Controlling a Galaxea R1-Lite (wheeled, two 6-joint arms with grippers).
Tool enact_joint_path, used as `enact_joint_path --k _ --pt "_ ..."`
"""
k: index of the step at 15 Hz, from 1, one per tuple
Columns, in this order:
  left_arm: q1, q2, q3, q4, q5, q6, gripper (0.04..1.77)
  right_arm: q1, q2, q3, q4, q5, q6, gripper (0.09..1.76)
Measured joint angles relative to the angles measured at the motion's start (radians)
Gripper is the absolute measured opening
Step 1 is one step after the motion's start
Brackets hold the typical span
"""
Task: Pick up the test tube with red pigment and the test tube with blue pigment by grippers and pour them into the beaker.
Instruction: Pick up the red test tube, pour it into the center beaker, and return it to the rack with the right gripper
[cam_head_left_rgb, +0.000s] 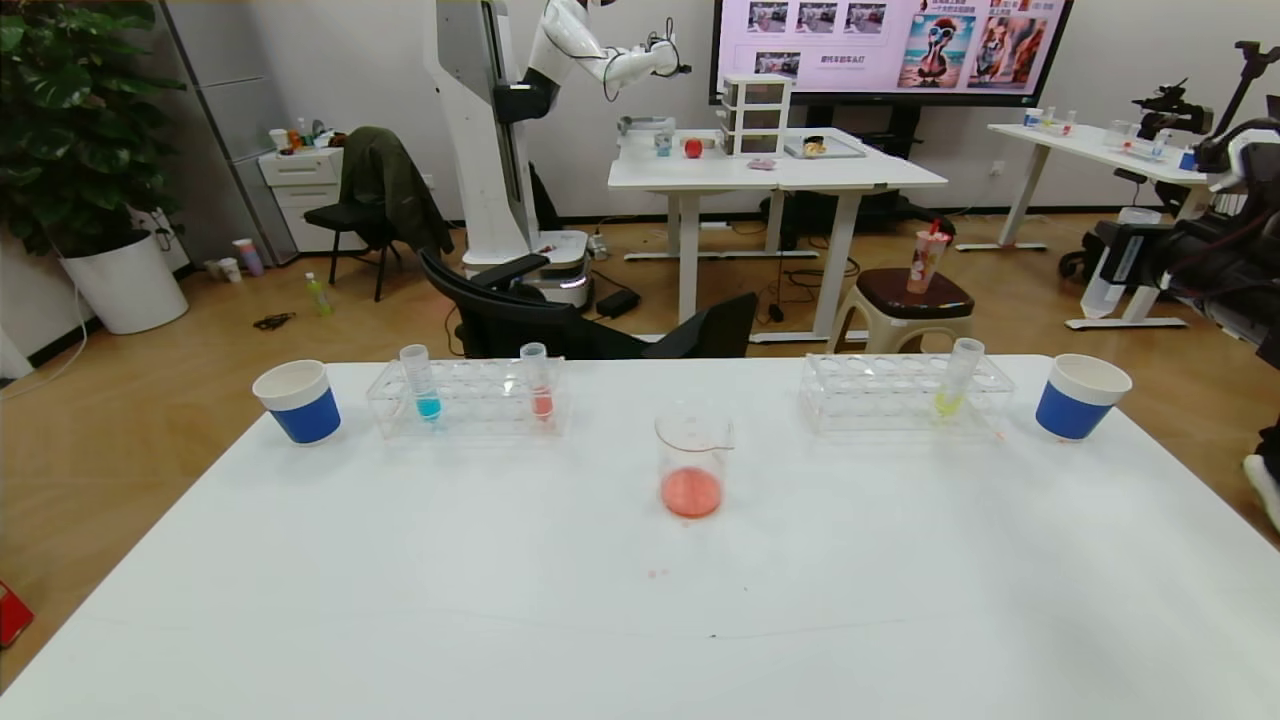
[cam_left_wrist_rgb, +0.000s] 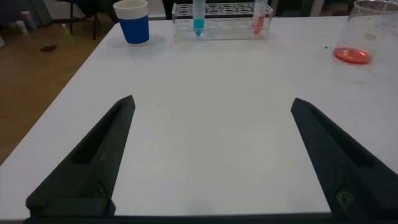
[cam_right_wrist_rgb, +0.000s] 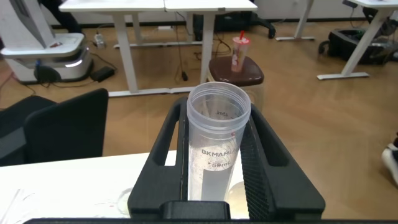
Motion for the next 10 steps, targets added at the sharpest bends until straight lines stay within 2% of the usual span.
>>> enact_joint_path --k 5,10 --pt "0.000 0.000 0.000 0.000 0.000 0.000 1.75 -0.071 0.094 -0.040 -0.085 0.000 -0.069 0.50" --pt "0.000 0.000 0.000 0.000 0.000 0.000 1.75 -0.108 0.205 -0.039 -0.188 0.000 -0.073 0.50"
